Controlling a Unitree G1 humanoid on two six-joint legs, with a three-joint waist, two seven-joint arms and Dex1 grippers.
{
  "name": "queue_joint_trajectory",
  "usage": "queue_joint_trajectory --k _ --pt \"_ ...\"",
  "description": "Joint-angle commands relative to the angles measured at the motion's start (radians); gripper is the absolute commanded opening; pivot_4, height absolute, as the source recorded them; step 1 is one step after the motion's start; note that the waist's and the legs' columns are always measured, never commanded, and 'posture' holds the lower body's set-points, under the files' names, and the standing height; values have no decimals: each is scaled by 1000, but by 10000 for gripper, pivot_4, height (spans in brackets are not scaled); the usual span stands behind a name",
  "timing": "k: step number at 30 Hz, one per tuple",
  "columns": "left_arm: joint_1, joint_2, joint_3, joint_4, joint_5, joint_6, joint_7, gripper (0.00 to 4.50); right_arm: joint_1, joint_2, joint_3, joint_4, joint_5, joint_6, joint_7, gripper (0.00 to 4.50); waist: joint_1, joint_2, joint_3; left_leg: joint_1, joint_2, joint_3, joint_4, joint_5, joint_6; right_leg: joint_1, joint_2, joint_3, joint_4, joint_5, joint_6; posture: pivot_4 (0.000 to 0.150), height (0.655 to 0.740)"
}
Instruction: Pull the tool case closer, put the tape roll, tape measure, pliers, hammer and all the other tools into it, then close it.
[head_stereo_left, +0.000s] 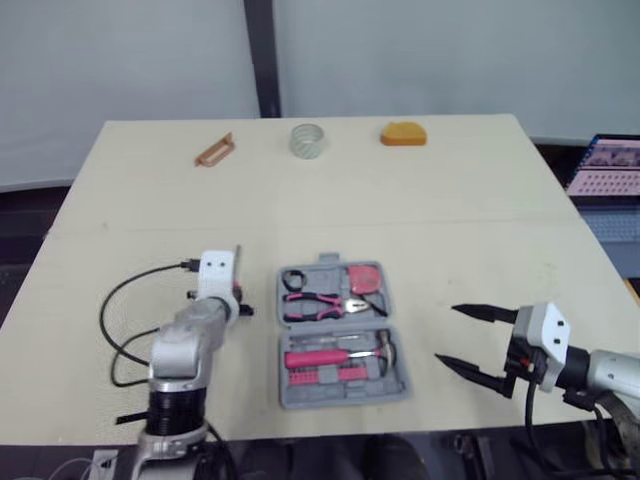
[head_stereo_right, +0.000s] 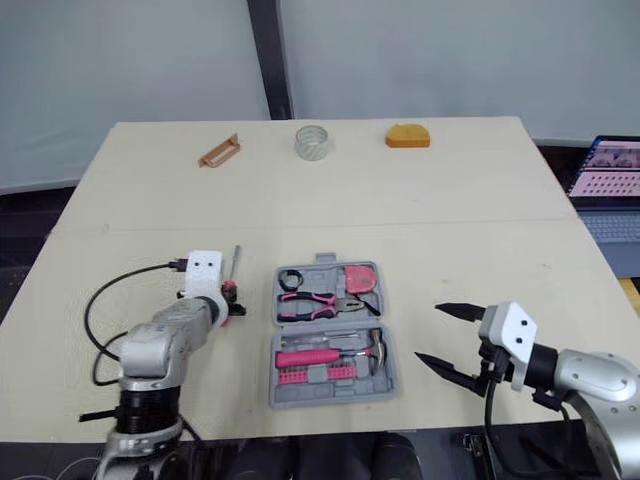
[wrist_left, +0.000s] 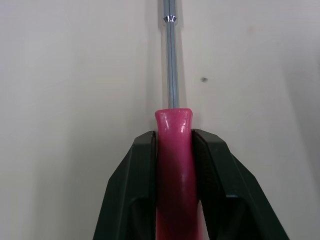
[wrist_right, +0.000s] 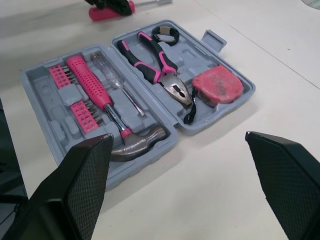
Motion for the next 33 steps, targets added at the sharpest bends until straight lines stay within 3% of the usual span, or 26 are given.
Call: queue_joint_trajectory --k 1,8,15,24,33 --pt "22 196 -25 -78 -76 -122 -264 6125 -11 5 1 -17 6 -7 2 45000 -7 -1 1 -1 0 0 0 0 0 -1 0 0 0 0 0 1500 7400" --pt "125 563 -92 -138 -202 -485 -827 6125 -12 -4 28 -4 24 -22 73 45000 -8 0 1 -6 0 0 0 0 0 -5 0 -1 -2 0 0 1500 7400" --pt "113 655 -148 -156 -215 -635 -1017 6125 -8 -21 53 28 -5 -72 147 45000 -10 1 2 -13 0 1 1 0 1 -13 0 0 2 0 0 1500 7400" --pt "-11 648 -267 -310 -234 -485 -1034 6125 -28 -32 79 73 -39 -137 192 45000 -14 1 2 -13 0 1 2 1 2 -13 0 1 4 0 0 1500 7400" --pt "-46 594 -386 -478 -224 -285 -939 6125 -37 -40 91 91 -54 -158 210 45000 -10 1 2 -13 0 1 4 1 2 -13 0 1 6 0 0 1500 7400"
